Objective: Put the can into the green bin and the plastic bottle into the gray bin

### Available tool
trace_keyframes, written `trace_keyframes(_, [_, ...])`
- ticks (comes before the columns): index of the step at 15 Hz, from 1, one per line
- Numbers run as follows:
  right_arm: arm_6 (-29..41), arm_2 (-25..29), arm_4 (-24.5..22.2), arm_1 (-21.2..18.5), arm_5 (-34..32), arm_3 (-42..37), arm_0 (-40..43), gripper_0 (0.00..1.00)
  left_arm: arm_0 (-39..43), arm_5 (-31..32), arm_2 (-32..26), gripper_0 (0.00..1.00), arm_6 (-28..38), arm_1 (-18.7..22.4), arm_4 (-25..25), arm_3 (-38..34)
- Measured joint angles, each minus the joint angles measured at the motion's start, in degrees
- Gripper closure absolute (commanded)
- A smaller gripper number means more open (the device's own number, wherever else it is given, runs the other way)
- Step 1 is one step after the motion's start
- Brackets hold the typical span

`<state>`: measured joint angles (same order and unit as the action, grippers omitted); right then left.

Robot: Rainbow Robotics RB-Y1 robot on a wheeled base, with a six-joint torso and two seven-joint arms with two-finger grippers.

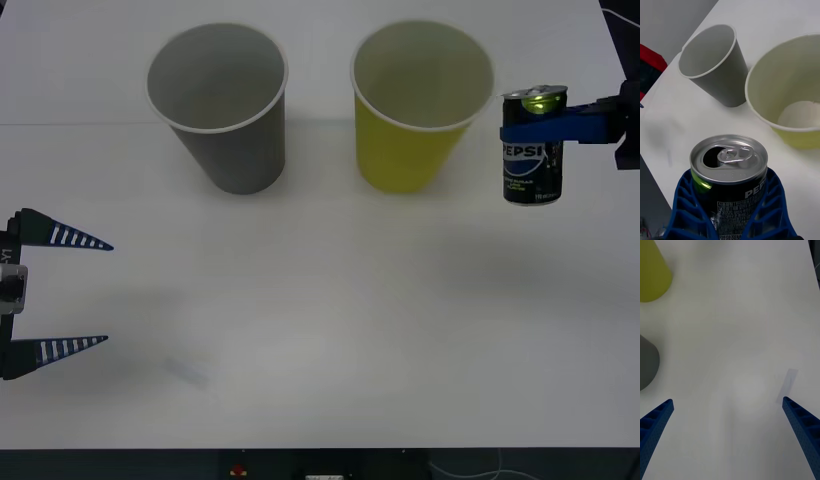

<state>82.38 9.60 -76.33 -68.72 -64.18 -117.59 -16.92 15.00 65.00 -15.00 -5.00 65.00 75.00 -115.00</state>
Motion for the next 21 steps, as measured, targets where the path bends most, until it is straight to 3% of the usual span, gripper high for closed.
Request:
trace_keyframes(4, [0.1,-3.4,-3.8,2.3,-12.0,9.9,-14.8,1.0,0.0,0.0,0.0,0.0,0.0,0.0,0.0,0.0])
trace_keyframes(7, [0.1,-10.4,-9.3,4.9,-14.4,17.4,-25.3,1.0,0.0,0.0,0.0,0.0,0.0,0.0,0.0,0.0])
trace_keyframes(12, [0.1,-20.8,-21.1,12.3,-13.8,29.2,-39.1,1.0,0.0,0.0,0.0,0.0,0.0,0.0,0.0,0.0])
trace_keyframes(15, [0.1,-26.0,-25.5,16.7,-9.6,35.4,-44.4,1.0,0.0,0.0,0.0,0.0,0.0,0.0,0.0,0.0])
trace_keyframes(21, [-1.7,-33.6,-27.0,21.3,-2.6,44.9,-50.4,1.0,0.0,0.0,0.0,0.0,0.0,0.0,0.0,0.0])
